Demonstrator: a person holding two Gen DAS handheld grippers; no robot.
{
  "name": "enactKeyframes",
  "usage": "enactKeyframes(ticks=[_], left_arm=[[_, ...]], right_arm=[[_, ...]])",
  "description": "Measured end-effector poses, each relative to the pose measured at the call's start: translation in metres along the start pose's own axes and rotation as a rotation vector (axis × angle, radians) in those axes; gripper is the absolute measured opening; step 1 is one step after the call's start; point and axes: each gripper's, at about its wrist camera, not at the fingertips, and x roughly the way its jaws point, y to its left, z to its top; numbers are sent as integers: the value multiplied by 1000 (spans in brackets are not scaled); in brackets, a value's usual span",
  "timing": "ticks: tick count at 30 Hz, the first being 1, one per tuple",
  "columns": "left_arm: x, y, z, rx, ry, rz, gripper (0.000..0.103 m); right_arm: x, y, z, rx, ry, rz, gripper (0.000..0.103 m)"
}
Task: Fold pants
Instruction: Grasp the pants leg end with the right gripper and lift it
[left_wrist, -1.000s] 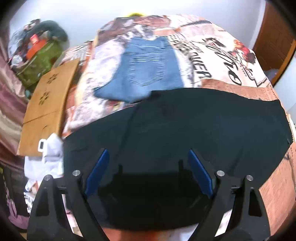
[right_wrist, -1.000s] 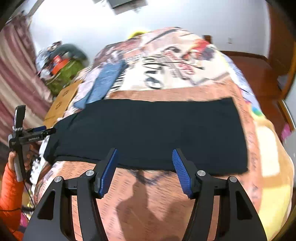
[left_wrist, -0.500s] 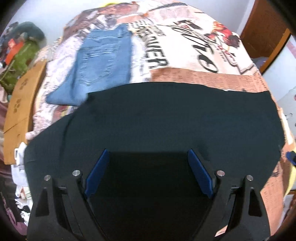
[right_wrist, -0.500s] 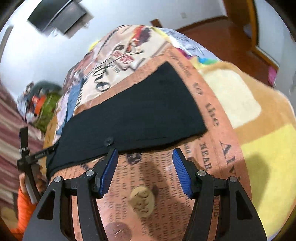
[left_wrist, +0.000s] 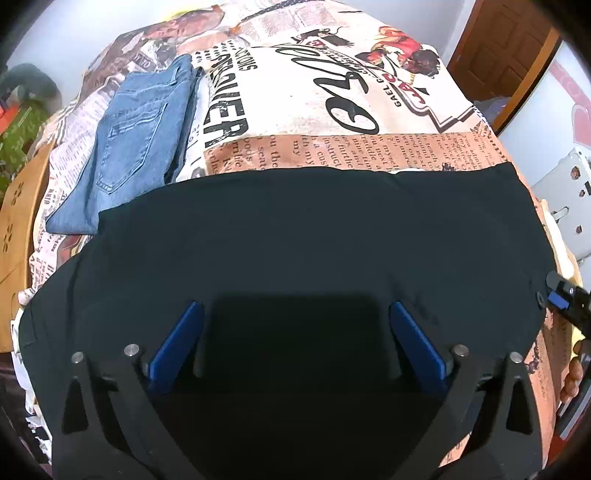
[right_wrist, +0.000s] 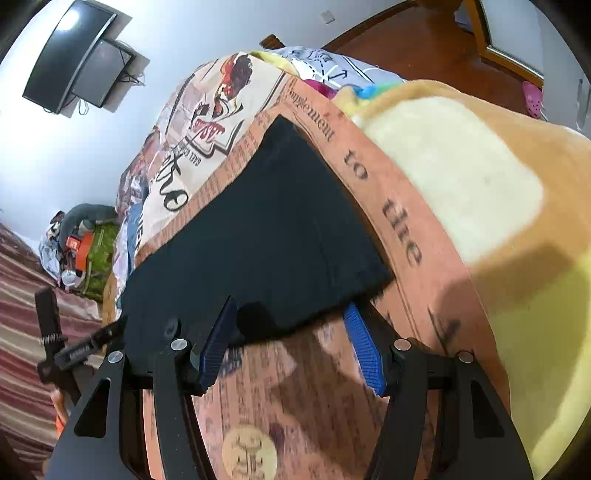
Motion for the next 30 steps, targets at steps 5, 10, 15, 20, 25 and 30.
enactKeyframes(ticks=[5, 10, 15, 20, 25, 30], left_arm=[[2, 4, -1, -20, -5, -27, 103], [1, 3, -1, -19, -10, -24, 103], [-1, 4, -1, -15, -7, -24, 103], [-12, 6, -4, -14, -18, -23, 103], [-39, 16, -8, -34, -77, -25, 103], [-75, 31, -12, -46, -168, -9, 103]], right_arm=[[5, 6, 6, -27, -17, -34, 56], [8, 9, 14, -32, -45, -77, 24], [-2, 16, 17, -62, -102, -83, 9], [-17, 43, 23, -151, -166, -88, 7], [-31, 79, 35, -221, -223, -46, 6], [-42, 124, 42, -301, -277, 8, 6]])
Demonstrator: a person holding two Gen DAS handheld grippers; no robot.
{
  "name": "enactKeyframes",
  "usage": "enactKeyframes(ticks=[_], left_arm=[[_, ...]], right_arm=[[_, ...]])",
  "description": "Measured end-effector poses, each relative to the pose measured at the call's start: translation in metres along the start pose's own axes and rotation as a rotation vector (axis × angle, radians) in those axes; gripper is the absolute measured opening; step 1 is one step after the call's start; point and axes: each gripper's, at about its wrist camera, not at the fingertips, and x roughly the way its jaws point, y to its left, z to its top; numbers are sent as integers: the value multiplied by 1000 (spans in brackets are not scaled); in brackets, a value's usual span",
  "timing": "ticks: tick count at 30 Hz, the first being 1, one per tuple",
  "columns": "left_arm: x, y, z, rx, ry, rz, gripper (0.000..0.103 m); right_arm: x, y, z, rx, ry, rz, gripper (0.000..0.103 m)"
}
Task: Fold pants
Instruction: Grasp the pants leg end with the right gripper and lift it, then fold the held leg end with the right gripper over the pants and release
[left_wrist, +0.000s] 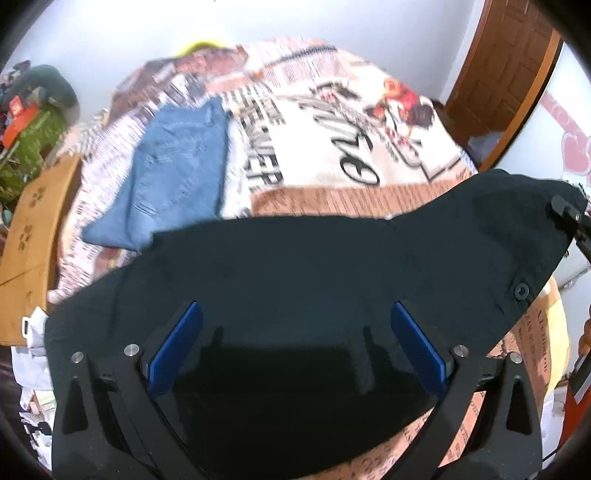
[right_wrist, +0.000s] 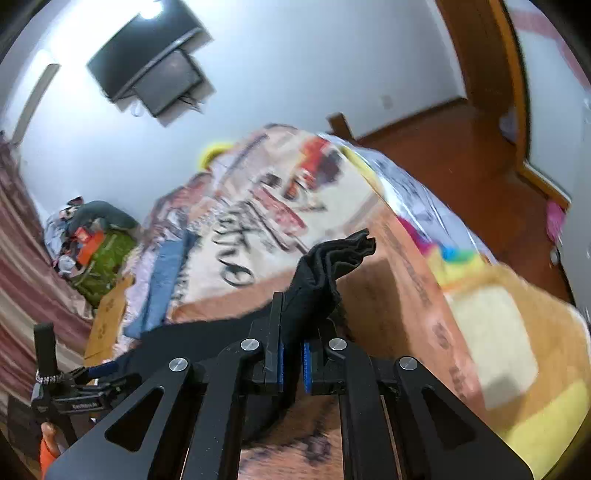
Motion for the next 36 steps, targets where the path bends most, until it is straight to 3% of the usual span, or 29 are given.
enactKeyframes(ticks=[10, 16, 22, 29, 33, 36], left_arm=[[-61, 35, -10, -27, -154, 31, 103], [-84, 56, -25, -36, -202, 47, 103], [-97, 85, -43, -80, -218, 90, 103], [-97, 118, -57, -182, -195, 94, 103], [-92, 125, -60, -213, -177, 95, 103], [-90, 123, -61, -217, -168, 100, 103]], right_arm=[[4, 84, 29, -137, -64, 119, 6], [25, 141, 20, -253, -22, 185, 6], [67, 179, -22, -334, 117, 224, 6], [116, 196, -89, -382, 383, 267, 6], [132, 204, -120, -434, 510, 257, 10], [134, 208, -130, -475, 544, 224, 14]])
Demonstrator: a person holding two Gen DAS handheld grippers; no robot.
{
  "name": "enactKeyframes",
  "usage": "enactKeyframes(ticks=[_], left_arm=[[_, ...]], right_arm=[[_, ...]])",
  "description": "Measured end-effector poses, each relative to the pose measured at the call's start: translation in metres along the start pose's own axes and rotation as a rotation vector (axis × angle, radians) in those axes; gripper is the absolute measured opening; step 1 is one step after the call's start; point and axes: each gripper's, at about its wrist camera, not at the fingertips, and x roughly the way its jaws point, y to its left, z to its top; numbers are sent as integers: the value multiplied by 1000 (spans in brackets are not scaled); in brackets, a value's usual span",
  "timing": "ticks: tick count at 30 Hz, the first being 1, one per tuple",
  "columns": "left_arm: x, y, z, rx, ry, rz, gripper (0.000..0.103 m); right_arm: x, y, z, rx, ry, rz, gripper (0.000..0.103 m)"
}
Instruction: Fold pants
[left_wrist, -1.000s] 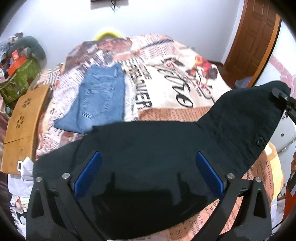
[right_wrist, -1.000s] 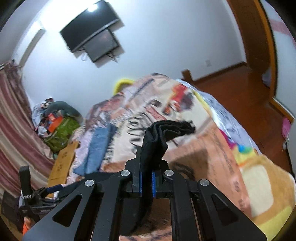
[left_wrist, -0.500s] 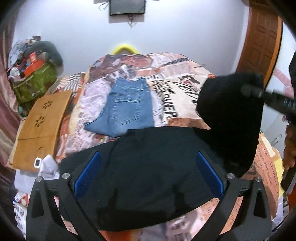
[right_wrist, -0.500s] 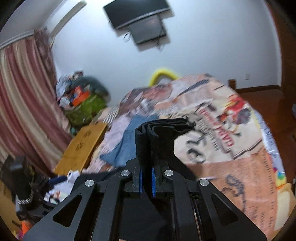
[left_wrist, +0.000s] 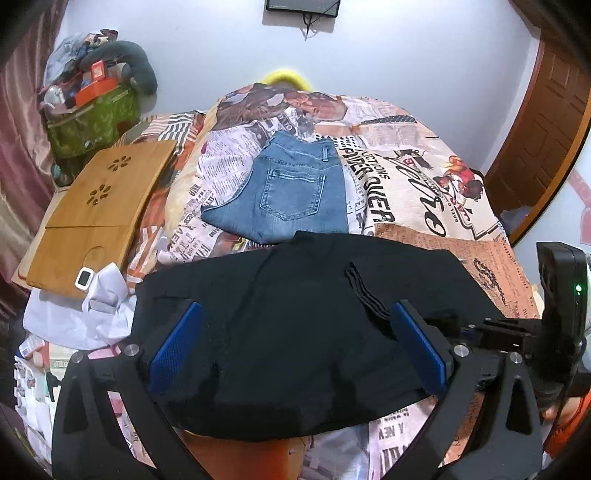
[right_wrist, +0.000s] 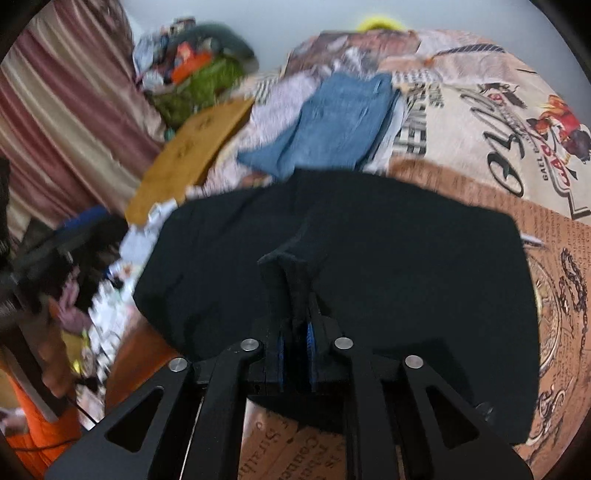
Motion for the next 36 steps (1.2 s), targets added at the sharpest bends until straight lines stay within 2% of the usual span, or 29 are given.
enactKeyframes(ticks=[2, 3, 4, 5, 10, 17, 20, 27, 36], left_arm=[[1, -4, 1, 12, 2, 8, 103], [1, -5, 1, 17, 2, 9, 103], [2, -8, 2, 25, 1, 11, 103], [2, -11, 3, 32, 1, 12, 103], [6, -26, 12, 61, 3, 8, 103], [23, -58, 32, 108, 17, -22, 103], [37, -75, 38, 139, 40, -38, 103], [85, -109, 44, 194, 138, -56, 103], [156, -130, 27, 258, 323, -36, 103]], right_arm=[[-4, 0, 0, 0, 5, 23, 29], [-8, 0, 0, 6, 4, 35, 43], [-13, 0, 1, 9, -3, 36, 52], [-19, -2, 2, 4, -19, 32, 53], [-48, -10, 6, -14, -79, 13, 57], [-92, -52, 20, 26, -194, -57, 60], [-97, -71, 25, 37, -209, -93, 62], [-66, -114, 32, 76, -127, -122, 65], [-16, -134, 30, 37, 3, -99, 65]])
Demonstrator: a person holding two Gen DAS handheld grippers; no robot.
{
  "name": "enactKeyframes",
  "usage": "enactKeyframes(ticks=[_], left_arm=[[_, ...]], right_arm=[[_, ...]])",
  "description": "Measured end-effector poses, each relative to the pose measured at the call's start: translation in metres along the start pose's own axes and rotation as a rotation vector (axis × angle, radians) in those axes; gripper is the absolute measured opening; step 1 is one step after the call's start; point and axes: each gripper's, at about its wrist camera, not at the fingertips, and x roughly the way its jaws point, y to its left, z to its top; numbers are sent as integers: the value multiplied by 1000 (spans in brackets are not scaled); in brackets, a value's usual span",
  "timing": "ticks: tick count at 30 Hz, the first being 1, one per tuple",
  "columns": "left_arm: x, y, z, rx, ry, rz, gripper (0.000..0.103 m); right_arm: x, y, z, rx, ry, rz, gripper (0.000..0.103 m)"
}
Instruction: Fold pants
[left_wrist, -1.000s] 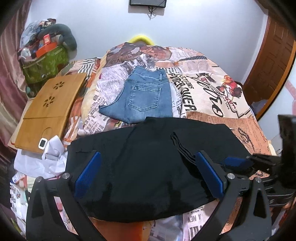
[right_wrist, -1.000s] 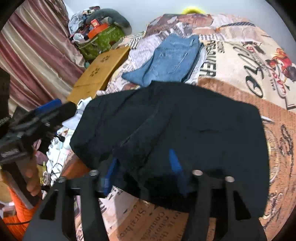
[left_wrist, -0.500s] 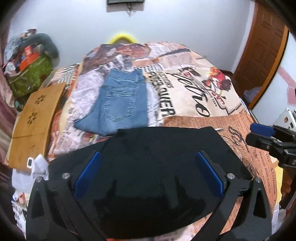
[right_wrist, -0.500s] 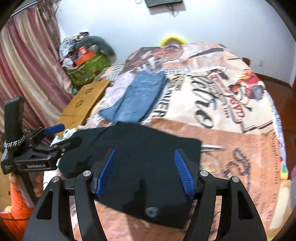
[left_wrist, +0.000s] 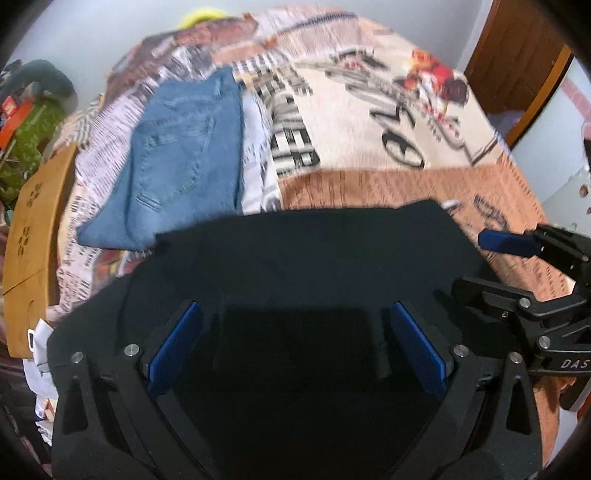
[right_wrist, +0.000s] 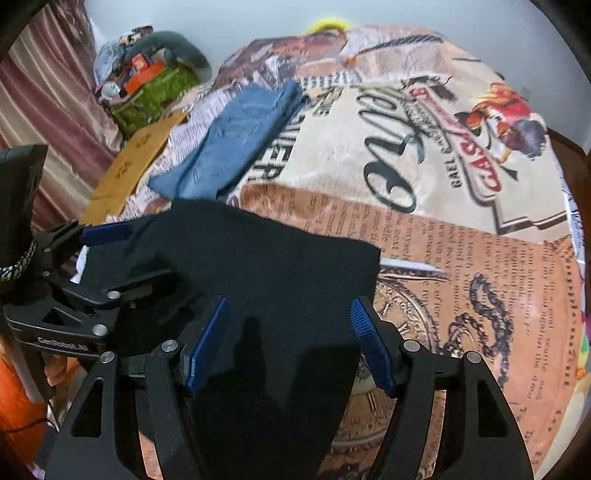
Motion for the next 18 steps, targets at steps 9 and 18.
enactKeyframes(ticks=[9, 18], left_arm=[[17, 14, -8, -43, 58, -64, 103], [-11, 11, -38, -4, -7, 42, 103]], right_arm=[[7, -2, -21, -8, 34, -33, 76], [-12, -11, -45, 54, 45, -23, 77]])
